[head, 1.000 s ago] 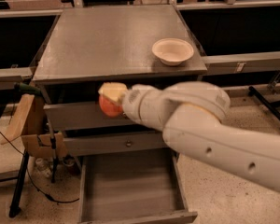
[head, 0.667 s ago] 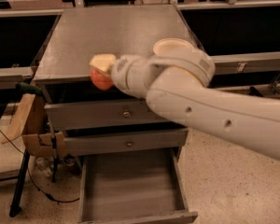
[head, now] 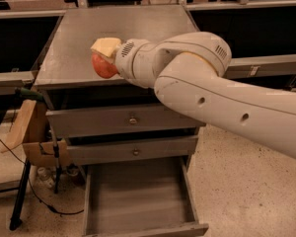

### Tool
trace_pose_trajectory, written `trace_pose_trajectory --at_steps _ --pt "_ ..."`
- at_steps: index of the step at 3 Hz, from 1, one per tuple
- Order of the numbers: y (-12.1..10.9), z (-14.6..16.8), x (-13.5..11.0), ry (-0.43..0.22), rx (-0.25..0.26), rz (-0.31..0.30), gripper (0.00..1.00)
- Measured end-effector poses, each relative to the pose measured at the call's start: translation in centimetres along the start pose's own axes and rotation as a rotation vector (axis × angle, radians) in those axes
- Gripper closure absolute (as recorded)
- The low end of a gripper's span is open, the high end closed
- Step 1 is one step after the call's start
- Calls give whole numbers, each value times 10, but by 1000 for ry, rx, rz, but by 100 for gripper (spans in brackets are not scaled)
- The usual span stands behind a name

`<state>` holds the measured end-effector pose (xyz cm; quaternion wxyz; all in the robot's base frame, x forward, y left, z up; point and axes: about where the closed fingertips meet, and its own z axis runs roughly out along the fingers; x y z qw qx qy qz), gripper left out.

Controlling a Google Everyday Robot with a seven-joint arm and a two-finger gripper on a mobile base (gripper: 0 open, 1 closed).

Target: Pick apple from bottom drawer and place on counter

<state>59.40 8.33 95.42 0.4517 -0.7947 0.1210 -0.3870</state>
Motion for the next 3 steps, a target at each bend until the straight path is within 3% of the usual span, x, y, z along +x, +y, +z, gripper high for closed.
trace_pose_trajectory --at_steps 1,3 --pt "9 11 16 26 -10 2 100" --pt "41 80 81 132 -37 19 100"
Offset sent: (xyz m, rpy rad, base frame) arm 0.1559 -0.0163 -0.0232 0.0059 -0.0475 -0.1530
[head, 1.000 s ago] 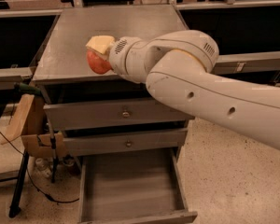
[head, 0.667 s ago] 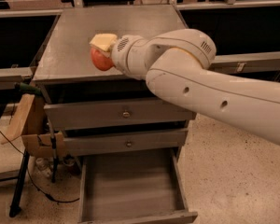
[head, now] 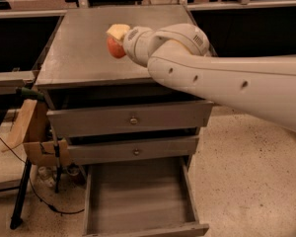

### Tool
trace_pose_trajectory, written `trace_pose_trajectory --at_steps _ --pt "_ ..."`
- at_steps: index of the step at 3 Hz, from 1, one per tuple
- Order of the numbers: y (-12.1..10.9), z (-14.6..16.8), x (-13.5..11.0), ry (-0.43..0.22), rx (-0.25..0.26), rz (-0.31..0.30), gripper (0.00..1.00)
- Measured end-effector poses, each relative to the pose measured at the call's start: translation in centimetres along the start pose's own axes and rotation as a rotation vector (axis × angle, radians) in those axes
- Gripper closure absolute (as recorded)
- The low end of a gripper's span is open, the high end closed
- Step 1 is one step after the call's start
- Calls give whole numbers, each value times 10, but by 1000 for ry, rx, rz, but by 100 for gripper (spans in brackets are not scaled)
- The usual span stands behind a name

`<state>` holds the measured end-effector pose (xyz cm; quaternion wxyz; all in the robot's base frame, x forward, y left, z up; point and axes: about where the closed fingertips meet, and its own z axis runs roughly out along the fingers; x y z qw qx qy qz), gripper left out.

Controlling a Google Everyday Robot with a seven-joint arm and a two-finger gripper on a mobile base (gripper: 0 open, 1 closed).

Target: Pick apple from bottom drawer and place on counter

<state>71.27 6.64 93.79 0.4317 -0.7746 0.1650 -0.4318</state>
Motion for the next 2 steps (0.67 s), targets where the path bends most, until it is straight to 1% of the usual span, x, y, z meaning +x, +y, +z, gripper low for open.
trace_pose_trajectory --at_steps 1,2 --pt "19 40 -4 11 -7 48 100" --pt "33 68 -17 -16 23 102 85"
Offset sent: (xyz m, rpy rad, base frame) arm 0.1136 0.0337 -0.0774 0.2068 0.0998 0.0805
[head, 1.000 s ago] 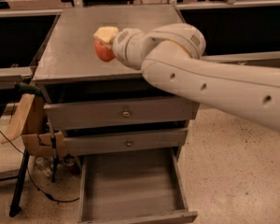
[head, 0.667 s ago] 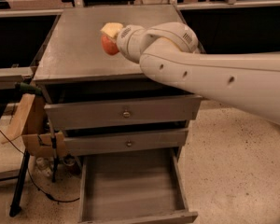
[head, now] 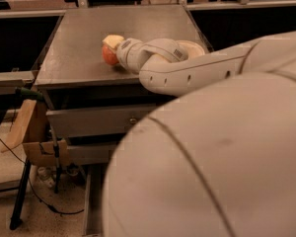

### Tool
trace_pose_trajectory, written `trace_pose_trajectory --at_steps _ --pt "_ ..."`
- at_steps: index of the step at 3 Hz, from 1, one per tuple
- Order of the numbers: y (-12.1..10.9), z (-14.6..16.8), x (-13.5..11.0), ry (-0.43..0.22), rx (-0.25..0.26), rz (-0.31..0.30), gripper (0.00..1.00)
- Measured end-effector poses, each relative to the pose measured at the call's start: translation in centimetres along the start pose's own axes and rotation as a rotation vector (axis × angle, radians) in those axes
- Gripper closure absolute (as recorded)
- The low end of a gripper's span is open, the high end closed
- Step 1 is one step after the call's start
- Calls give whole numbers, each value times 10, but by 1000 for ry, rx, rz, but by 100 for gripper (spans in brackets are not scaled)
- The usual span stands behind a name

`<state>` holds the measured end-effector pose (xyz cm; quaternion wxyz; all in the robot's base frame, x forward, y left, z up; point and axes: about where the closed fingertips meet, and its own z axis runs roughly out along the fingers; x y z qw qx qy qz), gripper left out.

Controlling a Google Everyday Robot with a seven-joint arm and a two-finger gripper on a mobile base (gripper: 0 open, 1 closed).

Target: Pick apple from bottom drawer and place on counter

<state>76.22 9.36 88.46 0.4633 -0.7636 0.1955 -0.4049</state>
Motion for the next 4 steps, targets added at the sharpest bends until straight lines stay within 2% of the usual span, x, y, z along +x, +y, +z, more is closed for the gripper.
trace_pose_trajectory --at_steps 1,2,3,4 --pt "5 19 2 -34 55 49 60" --pt "4 26 13 -46 111 78 37" --pt "3 27 24 -46 145 97 15" --pt "0 25 33 -40 178 106 0"
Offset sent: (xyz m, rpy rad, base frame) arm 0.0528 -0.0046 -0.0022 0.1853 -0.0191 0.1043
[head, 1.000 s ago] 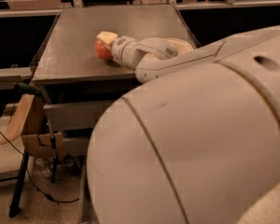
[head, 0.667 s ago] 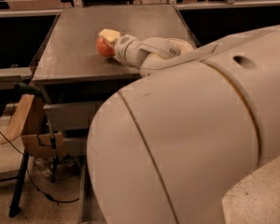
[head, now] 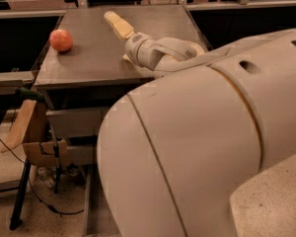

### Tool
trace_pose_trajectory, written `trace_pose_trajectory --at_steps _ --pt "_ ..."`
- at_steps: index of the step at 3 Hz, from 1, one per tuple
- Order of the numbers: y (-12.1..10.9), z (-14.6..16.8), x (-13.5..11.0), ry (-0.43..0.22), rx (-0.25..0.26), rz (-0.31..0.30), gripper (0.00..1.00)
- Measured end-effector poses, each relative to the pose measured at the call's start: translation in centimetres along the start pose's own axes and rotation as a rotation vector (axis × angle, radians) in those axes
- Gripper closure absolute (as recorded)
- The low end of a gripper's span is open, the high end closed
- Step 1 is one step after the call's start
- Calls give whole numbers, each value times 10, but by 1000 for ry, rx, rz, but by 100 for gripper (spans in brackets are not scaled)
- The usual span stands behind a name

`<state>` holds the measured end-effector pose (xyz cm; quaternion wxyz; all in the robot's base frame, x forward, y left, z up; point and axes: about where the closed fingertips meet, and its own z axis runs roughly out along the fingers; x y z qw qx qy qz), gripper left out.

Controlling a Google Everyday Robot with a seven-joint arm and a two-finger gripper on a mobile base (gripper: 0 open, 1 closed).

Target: Pick apple from bottom drawer and place on counter

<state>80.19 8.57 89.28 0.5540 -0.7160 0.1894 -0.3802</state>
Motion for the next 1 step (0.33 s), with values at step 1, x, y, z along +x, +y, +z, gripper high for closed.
trace_pose_trajectory --at_steps 1 --pt "0 0 0 0 0 0 0"
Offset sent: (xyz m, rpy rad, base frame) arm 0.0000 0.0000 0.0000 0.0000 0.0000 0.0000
